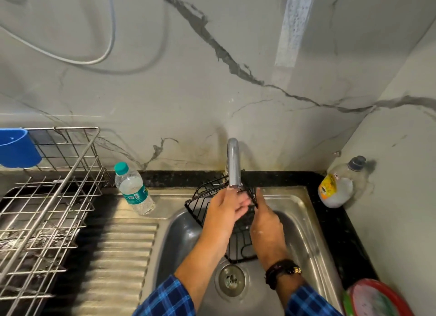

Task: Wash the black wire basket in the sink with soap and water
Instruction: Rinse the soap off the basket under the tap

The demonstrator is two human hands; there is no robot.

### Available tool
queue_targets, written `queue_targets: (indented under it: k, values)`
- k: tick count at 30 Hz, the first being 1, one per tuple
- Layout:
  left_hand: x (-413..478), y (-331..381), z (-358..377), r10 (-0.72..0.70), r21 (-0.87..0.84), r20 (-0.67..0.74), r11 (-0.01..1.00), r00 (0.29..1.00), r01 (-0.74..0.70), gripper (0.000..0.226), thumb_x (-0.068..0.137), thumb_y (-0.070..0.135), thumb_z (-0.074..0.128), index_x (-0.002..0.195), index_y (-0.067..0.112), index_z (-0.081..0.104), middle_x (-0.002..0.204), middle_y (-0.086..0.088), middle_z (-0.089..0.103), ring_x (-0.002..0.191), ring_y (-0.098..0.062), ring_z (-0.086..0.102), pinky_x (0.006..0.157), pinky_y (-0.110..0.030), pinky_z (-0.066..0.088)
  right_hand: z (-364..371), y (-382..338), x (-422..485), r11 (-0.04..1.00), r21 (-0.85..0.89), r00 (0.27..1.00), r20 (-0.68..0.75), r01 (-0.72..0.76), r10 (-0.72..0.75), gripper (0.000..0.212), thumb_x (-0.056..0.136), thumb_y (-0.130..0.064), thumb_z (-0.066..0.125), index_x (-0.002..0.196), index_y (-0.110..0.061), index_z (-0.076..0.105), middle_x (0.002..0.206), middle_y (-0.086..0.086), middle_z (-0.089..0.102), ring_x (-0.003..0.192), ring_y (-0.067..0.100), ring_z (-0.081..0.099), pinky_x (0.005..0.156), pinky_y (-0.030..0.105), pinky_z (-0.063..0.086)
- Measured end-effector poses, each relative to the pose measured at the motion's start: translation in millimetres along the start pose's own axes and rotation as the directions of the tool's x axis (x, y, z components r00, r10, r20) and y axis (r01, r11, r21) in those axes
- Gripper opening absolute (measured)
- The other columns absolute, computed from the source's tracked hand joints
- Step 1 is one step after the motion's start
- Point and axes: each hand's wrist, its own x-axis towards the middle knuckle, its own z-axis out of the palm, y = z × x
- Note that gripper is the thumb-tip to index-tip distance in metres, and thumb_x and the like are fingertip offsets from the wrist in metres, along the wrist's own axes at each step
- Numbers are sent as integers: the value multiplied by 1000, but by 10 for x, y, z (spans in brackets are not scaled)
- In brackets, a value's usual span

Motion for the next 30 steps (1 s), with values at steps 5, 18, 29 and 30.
queue_targets:
  k: [5,18,29,30]
  values:
    - [153,140,-322,-154,-486,-83,869,985,94,35,104,30,47,114,-1,59,106,-18,73,104,-34,71,90,-43,58,95,29,-189,935,342,995,-2,-96,103,52,107,-14,35,153,-37,29,141,0,57,108,2,61,95,18,49]
    - [-44,-176,-21,46,-112,-131,992,990,-61,33,109,16,34,106,5,64,97,-11,76,92,-19,75,82,-33,59,109,-93,-72,821,-322,849,-86,472,-522,82,86,2,59,156,-26,26,165,0,24,153,19,14,124,45,5]
    - [177,3,-429,-374,-558,-71,783,925,274,65,103,41,44,150,0,29,138,-27,56,123,-38,59,109,-51,43,-24,-20,103,922,-189,903,-214,337,-373,71,80,11,70,140,-24,56,146,3,54,131,23,56,101,43,52]
    - [213,-33,-516,-406,-652,-85,713,910,258,63,102,41,46,148,-1,33,132,-29,59,113,-38,65,100,-50,52,-10,-1,71,938,-115,905,-248,328,-347,64,84,10,66,139,-23,57,147,3,54,132,21,54,103,42,51]
